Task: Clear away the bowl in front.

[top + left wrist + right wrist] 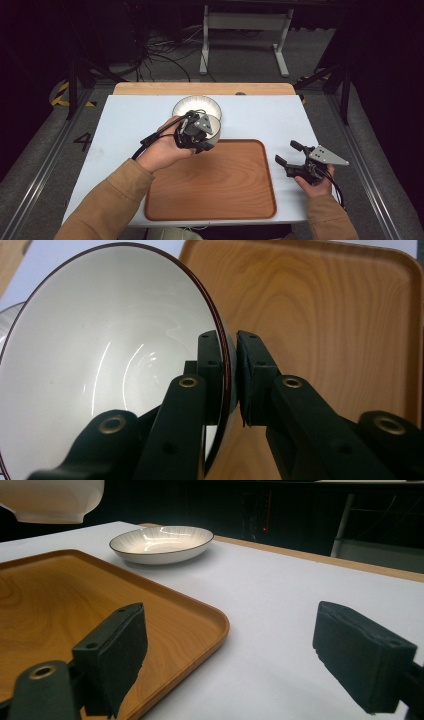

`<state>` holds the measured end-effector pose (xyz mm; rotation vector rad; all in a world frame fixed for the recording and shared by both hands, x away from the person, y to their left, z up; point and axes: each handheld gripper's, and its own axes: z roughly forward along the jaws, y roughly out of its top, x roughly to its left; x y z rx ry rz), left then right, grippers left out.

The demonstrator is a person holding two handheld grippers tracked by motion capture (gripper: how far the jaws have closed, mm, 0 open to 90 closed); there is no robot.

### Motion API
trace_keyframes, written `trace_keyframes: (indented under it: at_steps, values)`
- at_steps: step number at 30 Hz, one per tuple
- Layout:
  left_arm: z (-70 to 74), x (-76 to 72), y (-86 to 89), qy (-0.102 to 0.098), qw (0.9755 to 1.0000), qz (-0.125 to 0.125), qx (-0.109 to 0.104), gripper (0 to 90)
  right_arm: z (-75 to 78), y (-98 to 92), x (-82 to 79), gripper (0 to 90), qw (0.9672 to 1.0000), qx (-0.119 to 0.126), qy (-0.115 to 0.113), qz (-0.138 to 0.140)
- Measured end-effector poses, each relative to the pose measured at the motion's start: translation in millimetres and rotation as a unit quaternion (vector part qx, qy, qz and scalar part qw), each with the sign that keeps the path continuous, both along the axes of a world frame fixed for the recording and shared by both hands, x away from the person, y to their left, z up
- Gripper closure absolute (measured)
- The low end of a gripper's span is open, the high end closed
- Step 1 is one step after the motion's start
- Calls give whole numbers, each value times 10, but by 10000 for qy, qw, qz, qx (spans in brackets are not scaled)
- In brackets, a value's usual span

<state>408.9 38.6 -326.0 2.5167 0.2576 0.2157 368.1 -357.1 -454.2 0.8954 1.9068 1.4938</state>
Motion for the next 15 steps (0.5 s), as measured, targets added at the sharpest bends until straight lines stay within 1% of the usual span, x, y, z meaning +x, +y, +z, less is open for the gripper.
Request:
trace_keyframes:
  at_steps: [2,3,4,5,6,9,12,15]
  values:
    - [-17,-26,-3,1,10000,-79,8,820,0,0,0,149,10000,-2,-1,1]
    - [-17,-26,-3,1,10000,-79,8,820,0,0,0,149,10000,-2,-1,1]
    - [-25,-33,0,4,9998,-176,13,820,0,0,0,149,10000,-1,0,0]
    - [-33,-44,1,42,9998,-195,4,819,0,0,0,149,10000,-2,-1,-1]
    - [-38,-54,0,34,9997,-244,45,820,0,0,0,149,10000,-3,-2,0]
    - [-60,-91,-11,1,9994,-335,93,820,0,0,0,149,10000,-1,0,-1]
    - [-73,-119,-14,19,9990,-426,115,820,0,1,0,149,10000,-2,-1,-2]
    - [-88,-149,-18,9,9988,-469,140,820,0,1,0,149,10000,-3,-1,-2]
